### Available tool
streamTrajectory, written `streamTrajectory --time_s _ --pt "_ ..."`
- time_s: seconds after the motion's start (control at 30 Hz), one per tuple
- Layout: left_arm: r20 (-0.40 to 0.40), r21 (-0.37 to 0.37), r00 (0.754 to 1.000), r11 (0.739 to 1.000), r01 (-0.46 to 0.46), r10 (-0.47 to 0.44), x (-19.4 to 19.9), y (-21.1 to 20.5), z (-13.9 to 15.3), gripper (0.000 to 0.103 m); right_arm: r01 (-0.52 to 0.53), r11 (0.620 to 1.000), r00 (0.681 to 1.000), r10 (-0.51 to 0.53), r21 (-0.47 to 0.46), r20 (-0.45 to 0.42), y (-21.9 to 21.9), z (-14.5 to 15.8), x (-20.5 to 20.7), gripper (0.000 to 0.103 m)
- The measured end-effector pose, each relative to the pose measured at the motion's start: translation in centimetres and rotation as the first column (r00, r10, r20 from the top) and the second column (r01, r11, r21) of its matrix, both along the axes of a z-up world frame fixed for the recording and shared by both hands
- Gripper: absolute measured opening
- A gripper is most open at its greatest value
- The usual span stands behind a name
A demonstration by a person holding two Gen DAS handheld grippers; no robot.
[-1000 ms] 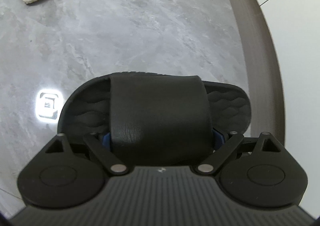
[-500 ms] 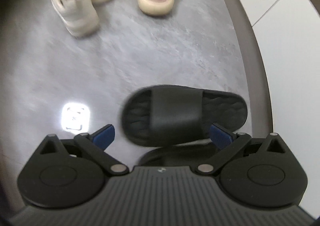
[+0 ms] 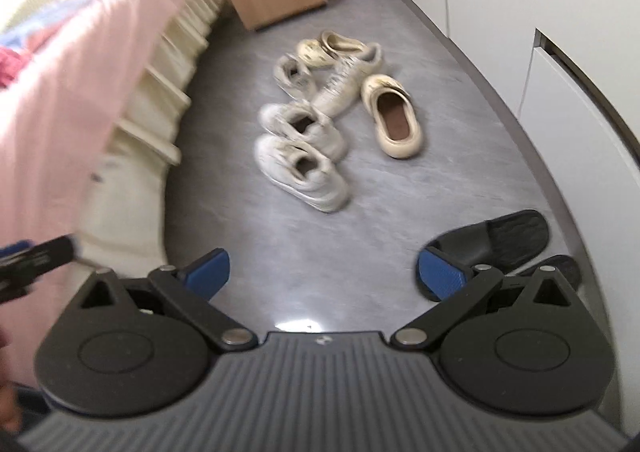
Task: Organize scattered shoes
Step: 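Move the left tool toward the white lace-up sneakers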
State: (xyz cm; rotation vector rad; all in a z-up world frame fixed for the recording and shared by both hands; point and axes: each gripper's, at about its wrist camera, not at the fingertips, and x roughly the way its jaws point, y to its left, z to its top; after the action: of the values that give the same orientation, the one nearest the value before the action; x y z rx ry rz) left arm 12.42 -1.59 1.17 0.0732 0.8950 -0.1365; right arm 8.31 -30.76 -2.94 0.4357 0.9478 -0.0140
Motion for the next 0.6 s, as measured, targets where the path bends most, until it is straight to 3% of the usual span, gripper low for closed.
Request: streamTrajectory --time_s 0.1,0.23,0.43,0.6 --pt "-0.059 0.036 0.998 0.999 -0.029 0.031 1.8 0.0 -0.8 0.103 0.018 0.996 0.999 -0.020 0.092 0.030 -0.6 0.5 0.3 0.103" --pt "-0.124 0.098 0.990 0.994 -0.050 0.062 4.6 -0.5 -2.2 0.103 -0.024 0.997 0.994 0.016 0.067 0.112 -0.6 2.1 0.3 0.103" --pt "-0.181 0.229 0.981 0.973 -0.025 0.068 10.4 -3.5 -5.6 0.103 -0.033 0.996 0.998 0.028 0.088 0.059 -0.4 2.0 -0.6 0.103" --pt "-0.217 0.257 0.976 0.963 0.085 -0.029 16.6 -7.7 -11.1 0.103 -0.038 0.992 0.999 0.033 0.117 0.043 0.7 2.3 -2.1 0.103"
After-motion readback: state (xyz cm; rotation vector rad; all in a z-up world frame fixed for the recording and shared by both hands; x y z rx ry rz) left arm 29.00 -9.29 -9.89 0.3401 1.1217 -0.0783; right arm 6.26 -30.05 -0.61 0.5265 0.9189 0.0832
